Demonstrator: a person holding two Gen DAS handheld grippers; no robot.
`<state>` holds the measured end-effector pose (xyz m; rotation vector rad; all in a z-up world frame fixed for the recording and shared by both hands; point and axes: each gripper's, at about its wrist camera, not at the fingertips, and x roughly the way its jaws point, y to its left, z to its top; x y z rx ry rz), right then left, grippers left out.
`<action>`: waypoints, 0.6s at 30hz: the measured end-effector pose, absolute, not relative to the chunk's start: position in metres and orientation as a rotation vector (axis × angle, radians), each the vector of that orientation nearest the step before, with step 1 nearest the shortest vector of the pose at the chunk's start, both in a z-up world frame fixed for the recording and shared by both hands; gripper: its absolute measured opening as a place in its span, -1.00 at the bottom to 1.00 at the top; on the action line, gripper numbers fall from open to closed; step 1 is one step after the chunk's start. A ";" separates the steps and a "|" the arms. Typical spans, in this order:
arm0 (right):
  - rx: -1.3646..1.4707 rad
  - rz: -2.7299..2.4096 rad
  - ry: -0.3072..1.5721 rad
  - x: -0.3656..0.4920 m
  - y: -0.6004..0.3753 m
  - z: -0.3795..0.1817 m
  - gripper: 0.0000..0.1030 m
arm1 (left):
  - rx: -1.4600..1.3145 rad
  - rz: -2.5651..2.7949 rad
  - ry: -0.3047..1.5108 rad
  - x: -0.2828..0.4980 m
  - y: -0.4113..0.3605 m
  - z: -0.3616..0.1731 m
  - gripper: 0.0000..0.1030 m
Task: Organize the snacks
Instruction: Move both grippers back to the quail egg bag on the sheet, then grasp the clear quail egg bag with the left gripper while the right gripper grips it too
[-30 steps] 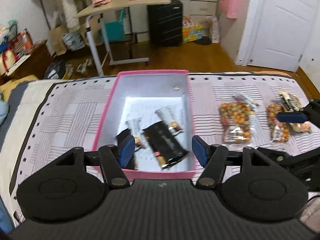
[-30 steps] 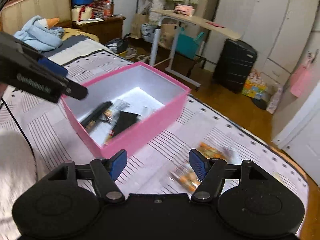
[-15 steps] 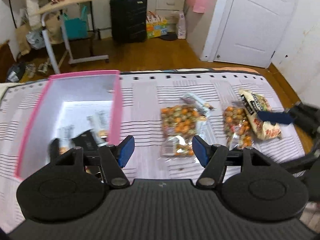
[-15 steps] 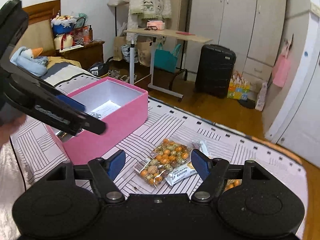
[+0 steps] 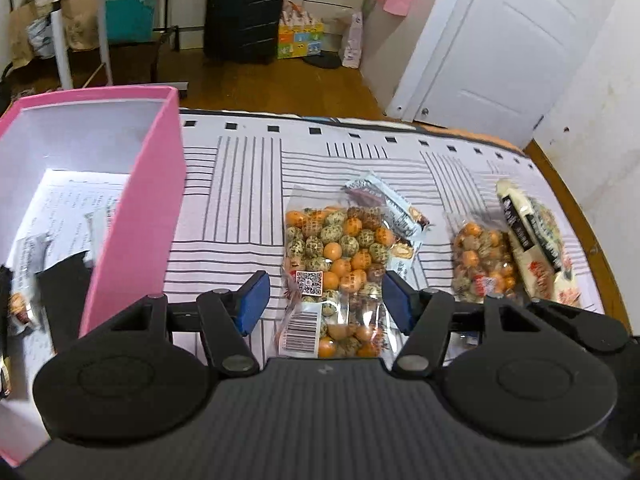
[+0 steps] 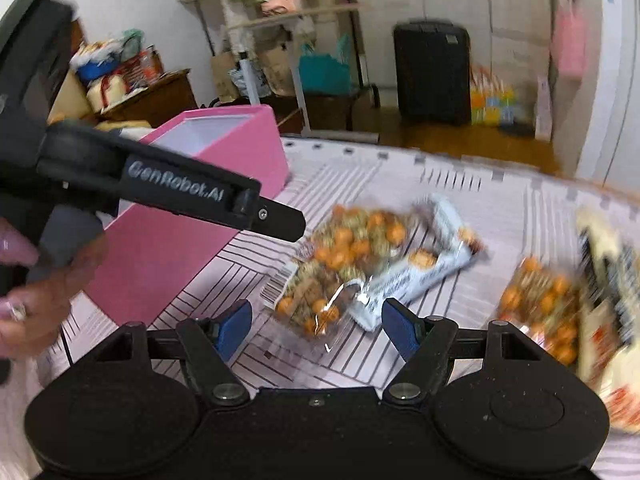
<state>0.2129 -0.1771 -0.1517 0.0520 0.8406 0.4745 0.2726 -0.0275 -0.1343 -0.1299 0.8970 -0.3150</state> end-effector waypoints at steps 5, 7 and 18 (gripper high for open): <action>0.056 0.500 0.859 0.221 -0.173 -0.170 0.42 | -0.087 -0.311 0.928 0.282 -0.038 -0.161 0.17; 0.063 0.508 0.865 0.222 -0.172 -0.176 0.42 | -0.085 -0.300 0.931 0.285 -0.039 -0.168 0.17; 0.051 0.523 0.859 0.219 -0.165 -0.182 0.41 | -0.186 -0.353 1.022 0.290 -0.040 -0.188 0.32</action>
